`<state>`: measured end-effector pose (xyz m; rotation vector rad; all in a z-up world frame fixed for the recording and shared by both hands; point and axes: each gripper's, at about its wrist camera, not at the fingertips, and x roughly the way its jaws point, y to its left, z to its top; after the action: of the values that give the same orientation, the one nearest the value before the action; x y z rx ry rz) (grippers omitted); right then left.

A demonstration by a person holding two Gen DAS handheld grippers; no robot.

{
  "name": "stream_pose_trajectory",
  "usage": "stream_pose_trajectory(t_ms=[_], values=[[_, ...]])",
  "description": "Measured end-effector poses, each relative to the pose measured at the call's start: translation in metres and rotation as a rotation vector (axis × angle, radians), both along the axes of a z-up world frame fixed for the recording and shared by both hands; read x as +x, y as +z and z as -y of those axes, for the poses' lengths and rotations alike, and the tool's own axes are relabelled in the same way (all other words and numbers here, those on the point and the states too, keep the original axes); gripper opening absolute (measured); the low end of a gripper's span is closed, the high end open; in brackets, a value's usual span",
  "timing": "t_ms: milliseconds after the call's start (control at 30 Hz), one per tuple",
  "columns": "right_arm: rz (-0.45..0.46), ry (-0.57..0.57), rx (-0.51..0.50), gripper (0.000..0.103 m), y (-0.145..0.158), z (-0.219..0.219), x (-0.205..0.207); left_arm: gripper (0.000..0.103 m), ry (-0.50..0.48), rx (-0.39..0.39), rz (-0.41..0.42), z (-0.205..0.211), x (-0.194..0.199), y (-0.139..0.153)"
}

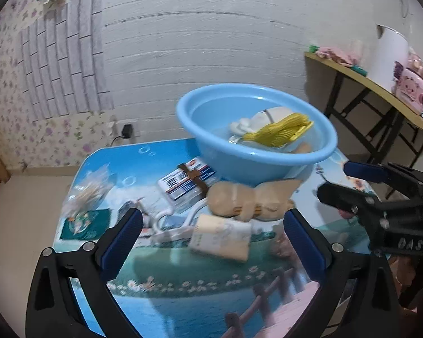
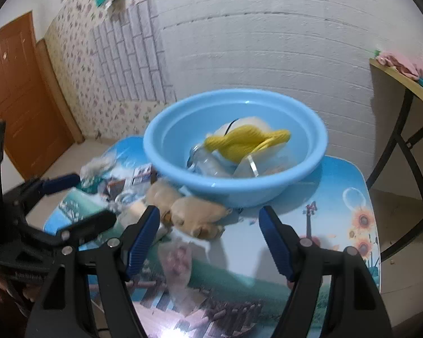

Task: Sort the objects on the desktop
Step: 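Move the left tool to the ziplock bag while the right tool reaches the pink-item bag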

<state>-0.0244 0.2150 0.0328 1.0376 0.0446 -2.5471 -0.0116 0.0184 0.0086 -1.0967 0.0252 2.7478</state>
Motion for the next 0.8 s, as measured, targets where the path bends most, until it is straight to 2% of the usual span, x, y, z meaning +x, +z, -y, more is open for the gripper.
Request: stream_pose_trajectory(t_ms=[133,267,433,800], values=[[-0.001,0.011,0.007,0.085,-0.002,0.005,0.006,0.1,0.053,-0.024,0.011,0.008,0.001,-0.004],[0.009,0.011,0.022,0.086,-0.003,0.008,0.007,0.1,0.093,-0.038,0.022,0.019,0.0,-0.008],[0.045,0.009,0.025,0.086,-0.011,0.01,0.007,0.1,0.14,-0.017,0.033,0.038,0.001,-0.011],[0.112,-0.031,0.003,0.086,-0.029,0.002,0.007,0.1,0.146,-0.029,0.069,0.054,0.007,-0.03]])
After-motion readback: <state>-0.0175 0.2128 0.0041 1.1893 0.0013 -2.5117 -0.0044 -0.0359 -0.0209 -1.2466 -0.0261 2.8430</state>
